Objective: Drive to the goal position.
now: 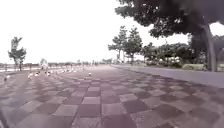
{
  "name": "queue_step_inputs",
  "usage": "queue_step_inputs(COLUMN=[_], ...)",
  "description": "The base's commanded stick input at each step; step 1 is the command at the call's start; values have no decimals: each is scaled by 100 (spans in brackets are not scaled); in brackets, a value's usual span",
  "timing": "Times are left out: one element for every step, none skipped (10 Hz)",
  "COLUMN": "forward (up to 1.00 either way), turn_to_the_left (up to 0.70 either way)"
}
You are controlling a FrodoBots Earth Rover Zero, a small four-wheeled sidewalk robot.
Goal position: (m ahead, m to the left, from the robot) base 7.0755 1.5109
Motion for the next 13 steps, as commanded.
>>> queue_step_inputs(forward=[100,100,100,100,100,100,100,100,100,100,100,100,100], turn_to_the_left=[0,0,0,0,0,0,0,0,0,0,0,0,0])
